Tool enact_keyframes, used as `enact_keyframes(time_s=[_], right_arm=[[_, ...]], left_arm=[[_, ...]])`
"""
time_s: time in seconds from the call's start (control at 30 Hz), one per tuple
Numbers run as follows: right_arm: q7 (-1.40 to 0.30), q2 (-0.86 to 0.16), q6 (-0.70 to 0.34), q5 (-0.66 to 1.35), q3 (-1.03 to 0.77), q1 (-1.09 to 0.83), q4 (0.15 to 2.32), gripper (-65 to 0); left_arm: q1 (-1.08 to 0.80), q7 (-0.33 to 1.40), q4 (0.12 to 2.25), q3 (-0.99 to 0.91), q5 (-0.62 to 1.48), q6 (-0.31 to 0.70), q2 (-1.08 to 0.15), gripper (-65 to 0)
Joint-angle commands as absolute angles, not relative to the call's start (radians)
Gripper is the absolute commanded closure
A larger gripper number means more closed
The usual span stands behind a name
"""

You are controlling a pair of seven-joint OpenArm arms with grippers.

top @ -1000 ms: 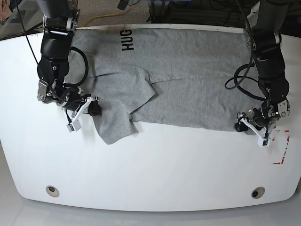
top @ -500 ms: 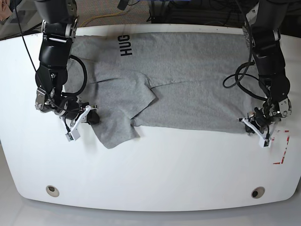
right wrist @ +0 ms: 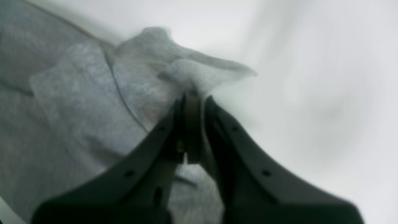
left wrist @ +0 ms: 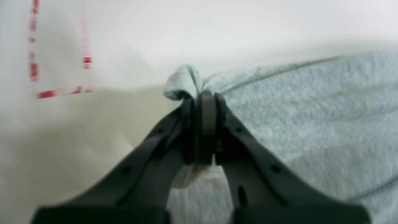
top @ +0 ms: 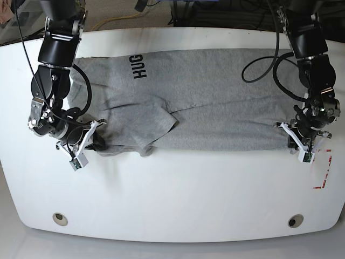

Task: Fold the T-shirt properly
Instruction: 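Lift the hem and fold it over onto the collar edge with both grippers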

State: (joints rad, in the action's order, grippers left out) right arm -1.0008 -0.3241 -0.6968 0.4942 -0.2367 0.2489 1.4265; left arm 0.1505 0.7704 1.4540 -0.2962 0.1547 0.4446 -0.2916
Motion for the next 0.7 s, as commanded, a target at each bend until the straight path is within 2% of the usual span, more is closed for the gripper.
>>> enact_keyframes(time_s=[0.0,0.27,0.53,0.67], right_arm=[[-1.026,-0.340,-0.698,0.509,-0.245,0.249,1.538,0.0],[-1.138,-0.331,-0.698,0.510,-0.337,0.097,1.787,0.0],[-1.153,-0.331,-0.698,0.512,-0.366,-0.068,1.882,0.0],[-1.153,-0.326,-0.698,0.512,-0.366,-0.142,1.882,0.0]], left_arm=[[0.127,0.794,1.560,-0.306,0.159,0.441,-0.311,0.0],[-0.024,0.934,1.782,-0.420,0.159,0.452,-0.298,0.0],[-0.143,1.041,1.860,-0.513,0.151,0.665,-0.294,0.0],[-0.205,1.095,1.860,-0.535,0.151,0.698,-0.298,0.0]])
